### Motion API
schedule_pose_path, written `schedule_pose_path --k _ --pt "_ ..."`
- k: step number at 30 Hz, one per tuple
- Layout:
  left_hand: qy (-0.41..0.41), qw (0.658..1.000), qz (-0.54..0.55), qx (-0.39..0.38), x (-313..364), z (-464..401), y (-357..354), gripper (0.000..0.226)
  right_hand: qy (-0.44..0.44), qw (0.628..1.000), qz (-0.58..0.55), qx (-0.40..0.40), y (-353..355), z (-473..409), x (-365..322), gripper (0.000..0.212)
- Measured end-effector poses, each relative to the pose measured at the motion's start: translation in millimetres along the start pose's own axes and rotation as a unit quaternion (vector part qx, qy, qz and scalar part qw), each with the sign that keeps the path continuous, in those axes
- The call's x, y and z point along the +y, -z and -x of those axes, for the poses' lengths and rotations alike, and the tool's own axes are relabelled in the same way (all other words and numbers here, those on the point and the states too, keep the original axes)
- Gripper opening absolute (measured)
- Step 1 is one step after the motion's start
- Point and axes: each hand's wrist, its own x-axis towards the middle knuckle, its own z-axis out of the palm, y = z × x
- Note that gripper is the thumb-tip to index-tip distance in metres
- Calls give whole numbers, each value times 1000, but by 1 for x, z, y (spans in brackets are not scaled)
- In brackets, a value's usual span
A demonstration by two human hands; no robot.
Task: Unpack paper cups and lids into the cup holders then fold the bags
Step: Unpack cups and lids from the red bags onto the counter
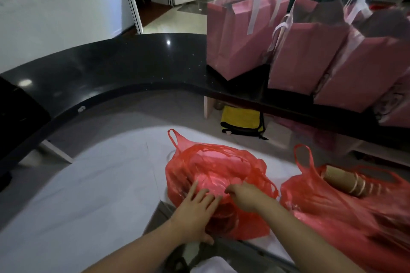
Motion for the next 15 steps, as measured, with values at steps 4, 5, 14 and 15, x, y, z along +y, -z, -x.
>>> schedule_pose_path --k 4,5,14,15 --pt "10 1000 14 2 10 8 -21 118 -13 1000 11 16 -11 0 -3 41" --pt "10 1000 18 10 13 7 -26 113 -16 999 12 29 -14 0 -3 40" --pt "-11 998 13 53 8 -10 -43 66 -99 993 21 53 -26 -4 -5 26" --pt "-14 997 6 75 5 -14 -44 60 -112 993 13 46 -27 -5 -4 26"
